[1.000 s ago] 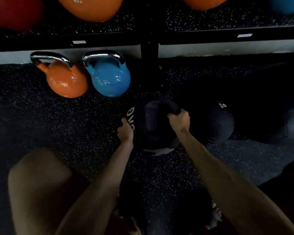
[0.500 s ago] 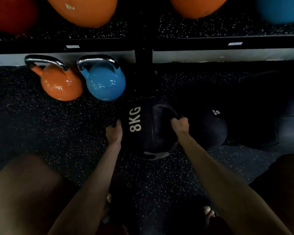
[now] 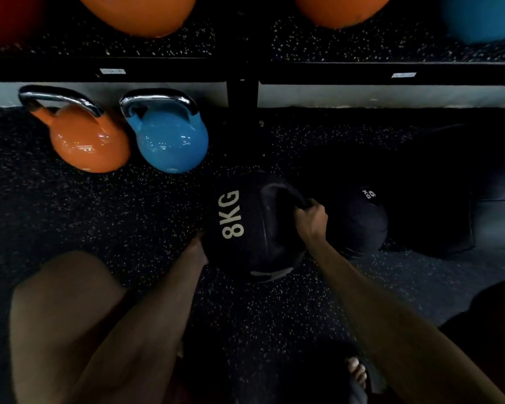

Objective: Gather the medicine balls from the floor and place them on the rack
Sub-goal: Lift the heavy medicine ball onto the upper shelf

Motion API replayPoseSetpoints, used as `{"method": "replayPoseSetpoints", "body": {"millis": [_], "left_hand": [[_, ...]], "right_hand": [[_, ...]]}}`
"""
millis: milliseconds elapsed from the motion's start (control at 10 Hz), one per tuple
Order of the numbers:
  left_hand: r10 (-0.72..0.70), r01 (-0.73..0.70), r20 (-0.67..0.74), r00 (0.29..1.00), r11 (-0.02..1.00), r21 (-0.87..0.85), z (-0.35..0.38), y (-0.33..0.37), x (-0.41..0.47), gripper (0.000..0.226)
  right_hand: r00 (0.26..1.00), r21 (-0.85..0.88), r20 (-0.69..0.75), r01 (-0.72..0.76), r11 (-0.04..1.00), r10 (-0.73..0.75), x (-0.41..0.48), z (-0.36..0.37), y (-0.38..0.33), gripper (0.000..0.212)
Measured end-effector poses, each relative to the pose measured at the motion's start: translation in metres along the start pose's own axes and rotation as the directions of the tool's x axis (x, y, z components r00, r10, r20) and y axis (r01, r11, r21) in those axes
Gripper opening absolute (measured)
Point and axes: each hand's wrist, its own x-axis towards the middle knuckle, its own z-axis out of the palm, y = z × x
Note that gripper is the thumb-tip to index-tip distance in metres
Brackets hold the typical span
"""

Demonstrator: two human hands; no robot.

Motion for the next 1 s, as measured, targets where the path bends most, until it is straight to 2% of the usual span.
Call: {"method": "replayPoseSetpoints", "body": {"millis": [100,200,300,400,500,600,700,800,900,1000], "left_hand": [[-0.062,0.062,0.003,0.998,0.996,-0.060,-0.042,-0.032,0.097,0.058],[-0.066,0.067,0.012,0.998,0.997,-0.032,-0.022,-0.028,0.028,0.046],[-0.022,0.024,0.080,0.997,0.999,-0.024,0.009,-0.016,-0.068,0.035],[-0.006,0.006,0.151,0.988,1.000,0.001,0.015,-0.022,-0.100,0.035],[0.004,0.003,0.119,0.993,0.998,-0.059,0.008,-0.024,-0.103,0.042],[0.014,-0.012,0.018,1.000,0.995,-0.104,0.005,-0.028,-0.114,0.058],[0.038,-0.045,-0.058,0.998,0.991,-0.123,-0.002,-0.032,-0.133,0.066],[0.048,-0.055,-0.104,0.993,0.996,-0.065,-0.014,-0.029,-0.179,0.055],[0.009,-0.016,-0.092,0.996,0.997,-0.079,-0.010,-0.019,-0.241,0.055],[0.038,-0.035,-0.055,0.998,0.998,0.061,-0.010,0.012,-0.332,0.049]], "right_hand": [[0.999,-0.021,0.011,0.052,0.998,-0.052,-0.007,-0.003,0.006,0.029],[0.992,-0.056,0.035,0.126,0.990,-0.124,-0.011,-0.005,0.019,0.031],[0.989,-0.066,0.043,0.147,0.987,-0.144,-0.014,-0.006,0.025,0.029],[0.990,-0.078,0.080,0.120,0.990,-0.113,-0.016,-0.005,0.033,0.028],[0.991,-0.092,0.101,0.097,0.991,-0.087,-0.015,-0.001,0.037,0.028],[0.991,-0.054,0.131,0.027,0.998,-0.020,-0.022,0.001,0.042,0.016],[0.986,-0.048,0.169,0.017,0.999,-0.008,-0.036,-0.006,0.038,0.010],[0.981,-0.017,0.194,0.035,0.999,-0.031,-0.074,-0.030,0.022,0.033],[0.979,0.012,0.204,0.008,1.000,-0.010,-0.108,-0.054,0.003,0.049],[0.979,0.001,0.202,-0.033,0.999,0.032,-0.171,-0.106,-0.054,0.030]]}}
